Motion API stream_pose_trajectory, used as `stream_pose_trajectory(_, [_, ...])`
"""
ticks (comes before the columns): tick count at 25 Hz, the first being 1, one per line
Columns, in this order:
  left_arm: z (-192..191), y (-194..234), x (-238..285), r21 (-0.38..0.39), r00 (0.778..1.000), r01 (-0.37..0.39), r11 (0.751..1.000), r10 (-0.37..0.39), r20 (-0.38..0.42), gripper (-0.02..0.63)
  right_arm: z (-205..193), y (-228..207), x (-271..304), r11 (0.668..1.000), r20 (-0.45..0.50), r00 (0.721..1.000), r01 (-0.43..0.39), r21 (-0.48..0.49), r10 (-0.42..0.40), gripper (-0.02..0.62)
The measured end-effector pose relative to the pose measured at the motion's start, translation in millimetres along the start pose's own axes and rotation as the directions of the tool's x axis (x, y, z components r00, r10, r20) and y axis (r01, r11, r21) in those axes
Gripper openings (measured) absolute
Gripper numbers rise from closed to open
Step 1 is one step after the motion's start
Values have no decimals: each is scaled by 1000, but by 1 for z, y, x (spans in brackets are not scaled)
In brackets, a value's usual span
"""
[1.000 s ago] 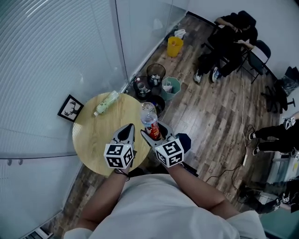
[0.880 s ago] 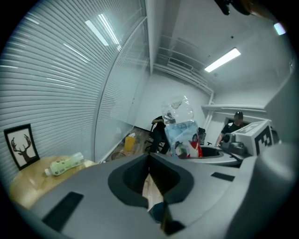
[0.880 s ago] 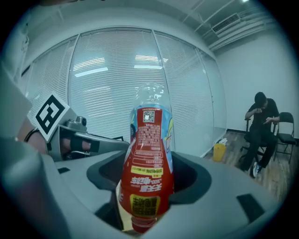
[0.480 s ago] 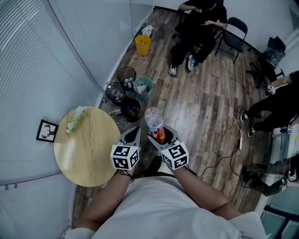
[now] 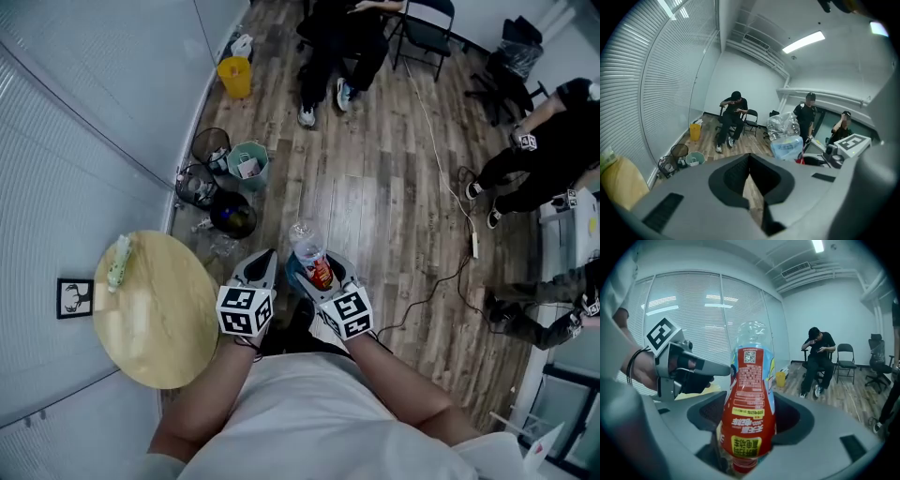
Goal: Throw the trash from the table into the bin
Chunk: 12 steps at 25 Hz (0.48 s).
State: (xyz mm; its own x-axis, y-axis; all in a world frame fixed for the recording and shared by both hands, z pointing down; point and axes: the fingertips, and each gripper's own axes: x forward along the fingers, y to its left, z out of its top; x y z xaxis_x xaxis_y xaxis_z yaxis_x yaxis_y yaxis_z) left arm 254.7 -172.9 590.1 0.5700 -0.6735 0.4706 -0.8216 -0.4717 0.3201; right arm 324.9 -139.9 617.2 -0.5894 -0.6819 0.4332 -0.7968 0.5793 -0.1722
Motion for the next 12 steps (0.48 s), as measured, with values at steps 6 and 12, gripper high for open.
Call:
stream_pose_trajectory(6, [-10,2,8,0,999,-4,1000,4,-32,6,-21,-14,0,999,-8,1000,15,29,-15,295])
stream_pose_trajectory(12, [-9,-3,11,-3,999,-3,1000,3,-34,6,-39,-29,-3,998,-55,998,21,65,-18,304])
